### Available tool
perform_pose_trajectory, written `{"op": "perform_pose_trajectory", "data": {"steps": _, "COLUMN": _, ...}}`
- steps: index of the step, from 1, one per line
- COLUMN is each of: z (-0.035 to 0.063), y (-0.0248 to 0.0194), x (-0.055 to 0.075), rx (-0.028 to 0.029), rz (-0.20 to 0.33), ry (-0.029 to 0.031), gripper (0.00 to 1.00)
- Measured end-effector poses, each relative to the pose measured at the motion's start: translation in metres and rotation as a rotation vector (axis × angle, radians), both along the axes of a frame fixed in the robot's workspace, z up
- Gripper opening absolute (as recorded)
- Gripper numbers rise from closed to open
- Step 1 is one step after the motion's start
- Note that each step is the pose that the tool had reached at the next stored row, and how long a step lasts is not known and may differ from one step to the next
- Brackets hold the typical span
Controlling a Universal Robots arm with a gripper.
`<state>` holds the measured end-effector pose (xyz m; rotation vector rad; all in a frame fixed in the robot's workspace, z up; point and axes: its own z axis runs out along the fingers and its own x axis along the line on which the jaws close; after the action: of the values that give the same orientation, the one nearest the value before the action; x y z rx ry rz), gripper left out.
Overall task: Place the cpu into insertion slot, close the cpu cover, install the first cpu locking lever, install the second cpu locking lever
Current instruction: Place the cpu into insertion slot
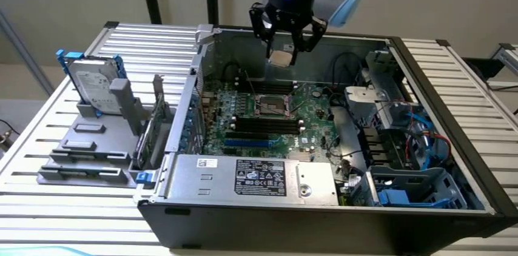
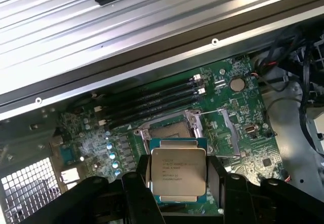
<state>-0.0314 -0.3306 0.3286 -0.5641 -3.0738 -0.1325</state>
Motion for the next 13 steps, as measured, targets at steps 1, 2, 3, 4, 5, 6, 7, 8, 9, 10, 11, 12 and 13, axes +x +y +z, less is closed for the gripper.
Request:
{"op": "perform_pose_trajectory", "data": {"steps": 1, "z": -0.0001, "y": 0.0, "x": 0.0, "rx": 0.0, "rz": -0.017, "ry": 0.0001, "gripper": 0.55}}
{"op": "perform_pose_trajectory", "data": {"steps": 2, "z": -0.0001, "y": 0.0, "x": 0.0, "rx": 0.0, "rz": -0.033, "ry": 0.0001, "gripper": 0.55}}
{"op": "perform_pose_trajectory", "data": {"steps": 3, "z": -0.0002, "y": 0.0, "x": 0.0, "rx": 0.0001, "rz": -0.05, "ry": 0.0002, "gripper": 0.55}}
{"op": "perform_pose_trajectory", "data": {"steps": 4, "z": -0.0002, "y": 0.0, "x": 0.0, "rx": -0.0001, "rz": -0.067, "ry": 0.0002, "gripper": 0.55}}
{"op": "perform_pose_trajectory", "data": {"steps": 5, "z": -0.0002, "y": 0.0, "x": 0.0, "rx": 0.0, "rz": -0.085, "ry": 0.0003, "gripper": 0.55}}
{"op": "perform_pose_trajectory", "data": {"steps": 6, "z": -0.0003, "y": 0.0, "x": 0.0, "rx": 0.0, "rz": -0.102, "ry": 0.0003, "gripper": 0.55}}
{"op": "perform_pose_trajectory", "data": {"steps": 7, "z": -0.0003, "y": 0.0, "x": 0.0, "rx": 0.0, "rz": -0.12, "ry": 0.0003, "gripper": 0.55}}
{"op": "perform_pose_trajectory", "data": {"steps": 8, "z": -0.0004, "y": 0.0, "x": 0.0, "rx": 0.0, "rz": -0.138, "ry": 0.0002, "gripper": 0.55}}
{"op": "perform_pose_trajectory", "data": {"steps": 9, "z": -0.0004, "y": 0.0, "x": 0.0, "rx": 0.0, "rz": -0.156, "ry": 0.0002, "gripper": 0.55}}
{"op": "perform_pose_trajectory", "data": {"steps": 10, "z": -0.0005, "y": 0.0, "x": 0.0, "rx": 0.0, "rz": -0.174, "ry": 0.0002, "gripper": 0.55}}
{"op": "perform_pose_trajectory", "data": {"steps": 11, "z": -0.0005, "y": 0.0, "x": 0.0, "rx": 0.0, "rz": -0.191, "ry": 0.0002, "gripper": 0.55}}
{"op": "perform_pose_trajectory", "data": {"steps": 12, "z": -0.0006, "y": 0.0, "x": 0.0, "rx": 0.0, "rz": -0.21, "ry": 0.0003, "gripper": 0.55}}
{"op": "perform_pose_trajectory", "data": {"steps": 13, "z": -0.0006, "y": -0.0001, "x": 0.0, "rx": 0.0, "rz": -0.227, "ry": 0.0003, "gripper": 0.55}}
